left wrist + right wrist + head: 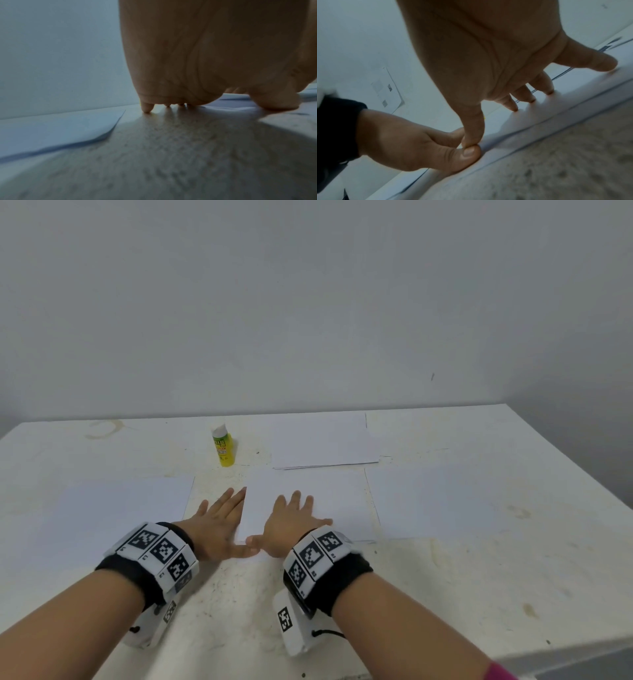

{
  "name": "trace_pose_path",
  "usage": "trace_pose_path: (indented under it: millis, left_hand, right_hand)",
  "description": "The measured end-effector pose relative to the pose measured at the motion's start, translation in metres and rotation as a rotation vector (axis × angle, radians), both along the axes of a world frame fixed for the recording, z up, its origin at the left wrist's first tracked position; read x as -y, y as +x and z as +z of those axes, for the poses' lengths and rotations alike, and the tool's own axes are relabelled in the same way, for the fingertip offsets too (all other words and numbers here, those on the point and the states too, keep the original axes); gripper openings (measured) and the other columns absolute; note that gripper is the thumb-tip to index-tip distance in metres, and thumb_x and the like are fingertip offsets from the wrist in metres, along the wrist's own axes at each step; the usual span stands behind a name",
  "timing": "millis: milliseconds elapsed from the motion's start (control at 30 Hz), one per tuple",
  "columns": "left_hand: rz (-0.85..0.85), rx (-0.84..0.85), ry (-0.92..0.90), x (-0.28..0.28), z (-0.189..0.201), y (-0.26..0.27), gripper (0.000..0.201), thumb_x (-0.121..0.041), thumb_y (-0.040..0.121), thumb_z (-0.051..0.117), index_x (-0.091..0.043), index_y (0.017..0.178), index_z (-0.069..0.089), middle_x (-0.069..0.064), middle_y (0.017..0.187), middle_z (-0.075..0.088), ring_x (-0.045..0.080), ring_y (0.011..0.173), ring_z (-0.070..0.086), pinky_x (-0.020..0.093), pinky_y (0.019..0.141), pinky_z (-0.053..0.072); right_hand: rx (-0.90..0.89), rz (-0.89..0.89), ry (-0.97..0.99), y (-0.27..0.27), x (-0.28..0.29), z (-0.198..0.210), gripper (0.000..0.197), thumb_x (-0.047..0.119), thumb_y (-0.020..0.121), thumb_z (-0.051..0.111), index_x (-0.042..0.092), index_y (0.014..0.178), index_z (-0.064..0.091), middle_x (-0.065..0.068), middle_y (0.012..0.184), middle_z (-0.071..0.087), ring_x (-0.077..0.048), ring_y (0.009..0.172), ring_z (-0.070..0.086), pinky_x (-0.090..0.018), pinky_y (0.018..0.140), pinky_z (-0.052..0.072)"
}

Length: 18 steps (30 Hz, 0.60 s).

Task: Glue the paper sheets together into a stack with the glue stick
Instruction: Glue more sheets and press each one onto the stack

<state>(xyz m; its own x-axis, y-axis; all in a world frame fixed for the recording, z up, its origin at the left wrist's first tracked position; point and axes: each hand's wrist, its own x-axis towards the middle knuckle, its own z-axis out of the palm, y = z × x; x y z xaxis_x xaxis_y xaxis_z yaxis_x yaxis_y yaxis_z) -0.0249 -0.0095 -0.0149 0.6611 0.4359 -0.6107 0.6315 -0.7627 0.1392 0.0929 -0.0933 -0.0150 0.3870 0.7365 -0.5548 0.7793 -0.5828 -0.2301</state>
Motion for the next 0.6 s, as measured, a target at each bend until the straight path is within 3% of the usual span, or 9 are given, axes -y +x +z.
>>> trace_pose_path:
  millis: [100,200,267,367,433,600]
  left_hand:
    - [-0.003,0.009,0.0,-0.001,-0.001,0.001,0.156,-0.105,0.019,-0.004,-0.016,0.145,-0.03,-0.002,0.154,-0.033,0.021,0.143,-0.027,0.052,0.118,-0.004]
    - [-0.007,0.016,0.006,-0.002,-0.003,0.001,0.156,-0.105,0.019,-0.004,-0.015,0.145,-0.031,-0.002,0.154,-0.033,0.022,0.143,-0.026,0.052,0.117,-0.003]
    - [-0.004,0.015,0.003,-0.002,-0.004,0.001,0.156,-0.105,0.019,-0.004,-0.015,0.144,-0.031,-0.001,0.154,-0.034,0.021,0.143,-0.027,0.052,0.118,-0.004]
    - [-0.005,0.014,0.006,0.0,-0.004,0.0,0.157,-0.105,0.018,-0.006,-0.014,0.144,-0.031,-0.001,0.153,-0.034,0.021,0.143,-0.027,0.052,0.118,-0.003]
    - [-0.005,0.011,0.015,0.0,-0.003,0.001,0.158,-0.104,0.018,-0.007,-0.014,0.145,-0.03,-0.001,0.154,-0.034,0.022,0.143,-0.026,0.052,0.118,-0.003]
    - [0.002,0.015,0.033,0.001,-0.003,0.001,0.16,-0.104,0.018,-0.009,-0.011,0.147,-0.027,0.001,0.155,-0.03,0.022,0.144,-0.024,0.052,0.118,-0.002]
  right_hand:
    - [0.003,-0.026,-0.013,0.004,-0.003,-0.003,0.079,0.038,0.097,0.05,0.016,0.153,-0.002,-0.007,0.16,-0.011,-0.032,0.147,-0.009,-0.071,0.106,0.011]
    - [0.04,-0.046,0.033,0.007,-0.005,-0.001,0.077,0.042,0.095,0.051,0.016,0.152,0.006,-0.009,0.16,0.0,-0.035,0.146,-0.004,-0.072,0.105,0.013]
    - [0.052,-0.079,0.042,0.009,-0.01,-0.005,0.089,0.058,0.089,0.051,0.015,0.152,0.005,-0.014,0.159,-0.002,-0.04,0.145,-0.007,-0.072,0.105,0.013]
    - [0.057,-0.099,-0.002,0.013,-0.023,-0.021,0.126,0.084,0.066,0.053,0.014,0.151,-0.009,-0.015,0.158,-0.015,-0.044,0.142,-0.018,-0.072,0.107,0.008]
    - [0.05,-0.089,-0.037,0.016,-0.026,-0.024,0.139,0.086,0.058,0.058,0.014,0.149,-0.018,-0.015,0.158,-0.02,-0.044,0.142,-0.02,-0.073,0.106,0.007]
    - [0.052,-0.063,-0.048,0.021,-0.017,-0.01,0.12,0.065,0.075,0.065,0.015,0.151,-0.013,-0.013,0.158,-0.018,-0.044,0.143,-0.014,-0.074,0.104,0.011]
